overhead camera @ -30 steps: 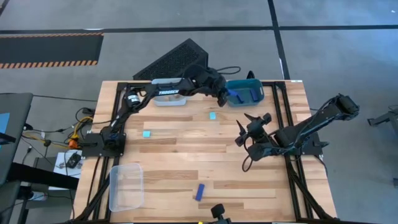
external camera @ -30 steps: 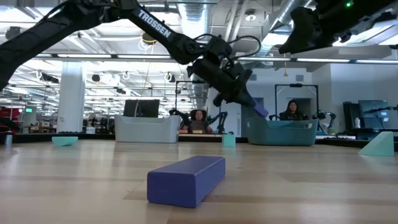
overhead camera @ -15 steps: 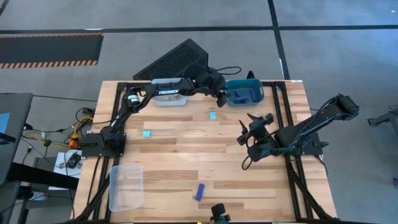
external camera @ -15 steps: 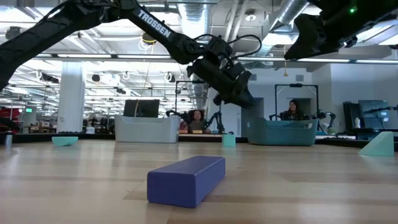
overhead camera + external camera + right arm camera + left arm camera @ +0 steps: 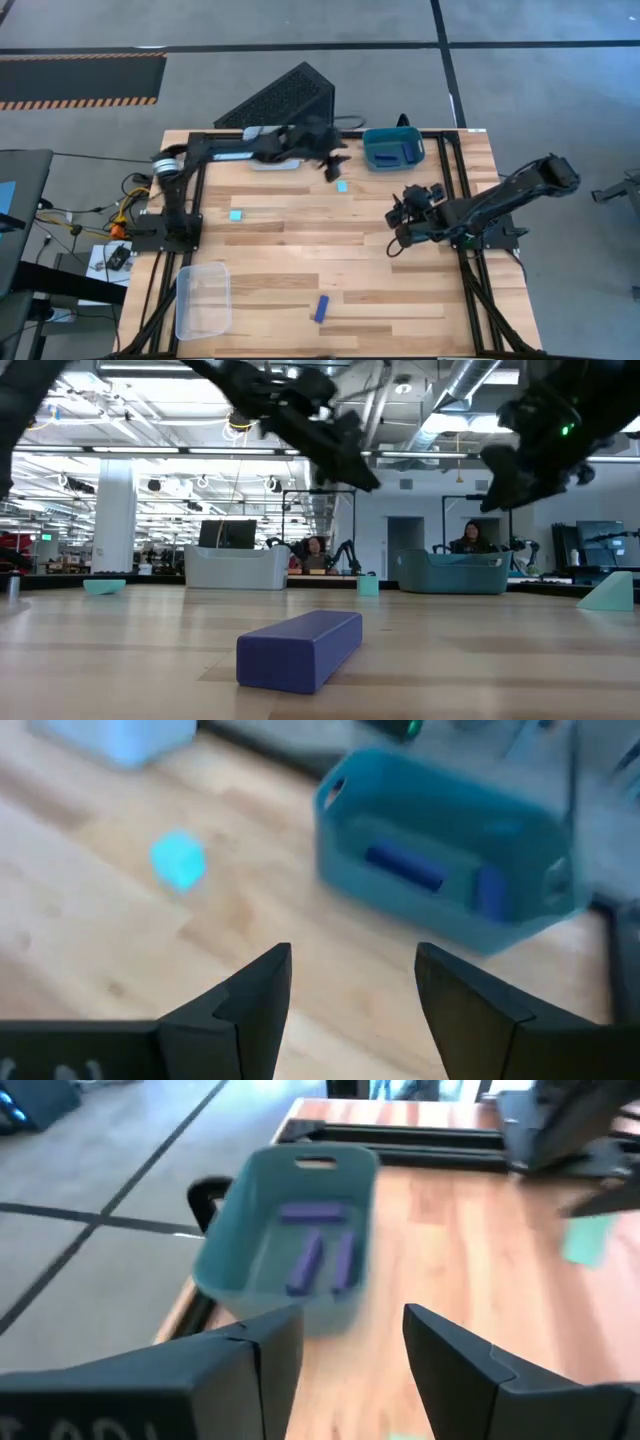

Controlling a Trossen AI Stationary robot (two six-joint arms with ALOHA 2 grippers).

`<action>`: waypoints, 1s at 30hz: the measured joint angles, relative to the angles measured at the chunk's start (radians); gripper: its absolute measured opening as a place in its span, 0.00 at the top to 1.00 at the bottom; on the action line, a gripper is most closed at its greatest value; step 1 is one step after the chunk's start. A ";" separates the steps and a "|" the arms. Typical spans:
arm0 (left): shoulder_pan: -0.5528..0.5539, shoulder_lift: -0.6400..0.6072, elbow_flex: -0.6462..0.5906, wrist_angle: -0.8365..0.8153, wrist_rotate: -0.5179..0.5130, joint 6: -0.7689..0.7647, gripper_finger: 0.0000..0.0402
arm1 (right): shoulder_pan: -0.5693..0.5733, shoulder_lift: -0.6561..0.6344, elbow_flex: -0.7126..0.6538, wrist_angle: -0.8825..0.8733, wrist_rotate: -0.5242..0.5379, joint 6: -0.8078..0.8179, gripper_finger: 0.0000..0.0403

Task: Sort & place blocks by color
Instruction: Put the violet block into the blue bin

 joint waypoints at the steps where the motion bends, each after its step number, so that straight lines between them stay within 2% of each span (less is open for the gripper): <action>1: -0.007 -0.051 -0.087 0.067 0.000 -0.005 0.60 | -0.015 0.000 -0.021 0.053 -0.036 -0.043 0.42; 5: -0.040 -0.241 -0.423 0.313 -0.031 -0.035 0.61 | -0.091 0.000 -0.105 0.421 -0.172 -0.308 0.42; 7: -0.063 -0.319 -0.560 0.400 -0.042 -0.046 0.61 | -0.145 0.000 -0.143 0.631 -0.275 -0.472 0.42; 10: -0.097 -0.409 -0.712 0.477 -0.051 -0.073 0.61 | -0.246 0.000 -0.175 0.855 -0.456 -0.635 0.42; 13: -0.127 -0.475 -0.812 0.499 -0.075 -0.104 0.61 | -0.364 0.000 -0.176 0.962 -0.575 -0.673 0.42; 17: -0.167 -0.521 -0.887 0.497 -0.133 -0.141 0.61 | -0.482 0.034 -0.149 1.026 -0.703 -0.660 0.42; 22: -0.198 -0.507 -0.916 0.517 -0.218 -0.144 0.61 | -0.497 0.210 -0.040 1.014 -0.742 -0.670 0.42; 27: -0.216 -0.492 -0.920 0.507 -0.220 -0.107 0.61 | -0.495 0.394 0.101 0.899 -0.773 -0.830 0.42; 30: -0.229 -0.492 -0.919 0.494 -0.221 -0.104 0.61 | -0.520 0.461 0.166 0.831 -0.848 -0.950 0.42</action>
